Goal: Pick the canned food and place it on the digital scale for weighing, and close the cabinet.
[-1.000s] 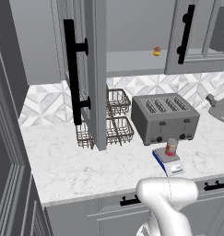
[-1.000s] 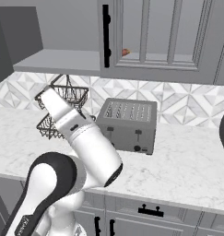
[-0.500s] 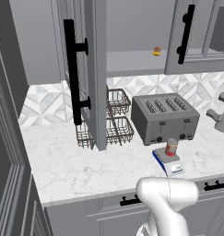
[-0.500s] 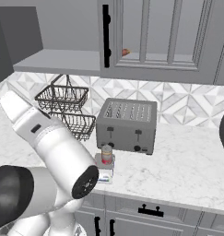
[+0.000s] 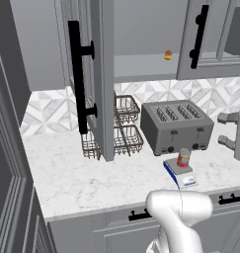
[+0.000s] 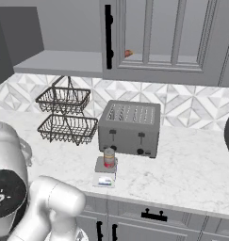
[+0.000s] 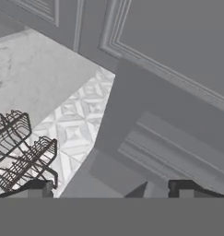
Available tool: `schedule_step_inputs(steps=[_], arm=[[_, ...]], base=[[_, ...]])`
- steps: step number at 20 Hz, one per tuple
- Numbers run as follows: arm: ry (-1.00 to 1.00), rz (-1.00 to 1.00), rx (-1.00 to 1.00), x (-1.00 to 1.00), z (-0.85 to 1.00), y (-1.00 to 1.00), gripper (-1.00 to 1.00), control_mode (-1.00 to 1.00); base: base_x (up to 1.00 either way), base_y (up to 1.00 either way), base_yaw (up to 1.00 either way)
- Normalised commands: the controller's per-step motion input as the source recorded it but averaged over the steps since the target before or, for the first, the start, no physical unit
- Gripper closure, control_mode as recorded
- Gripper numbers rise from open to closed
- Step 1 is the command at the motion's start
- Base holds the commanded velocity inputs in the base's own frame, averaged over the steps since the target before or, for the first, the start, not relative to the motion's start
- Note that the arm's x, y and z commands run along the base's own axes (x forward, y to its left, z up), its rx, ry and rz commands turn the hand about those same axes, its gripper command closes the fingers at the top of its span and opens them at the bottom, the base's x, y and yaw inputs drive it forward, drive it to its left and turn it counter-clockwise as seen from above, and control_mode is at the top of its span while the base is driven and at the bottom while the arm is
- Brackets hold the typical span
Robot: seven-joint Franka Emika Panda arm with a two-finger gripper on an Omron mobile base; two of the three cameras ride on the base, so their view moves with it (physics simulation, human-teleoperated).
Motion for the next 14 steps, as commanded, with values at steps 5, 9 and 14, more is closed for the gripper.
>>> schedule_step_inputs(steps=[5, 9, 14], arm=[[-0.03, -0.17, 0.03, -0.15, -0.61, 1.0, -1.0, -1.0], [-0.02, -0.17, 0.1, -0.37, -0.64, 1.0, -1.0, -1.0], [-0.08, -0.15, 0.2, -0.58, -0.54, 1.0, -1.0, -1.0]], base=[[0.0, 0.0, 0.0], [0.0, 0.0, 0.0], [0.0, 0.0, 0.0]])
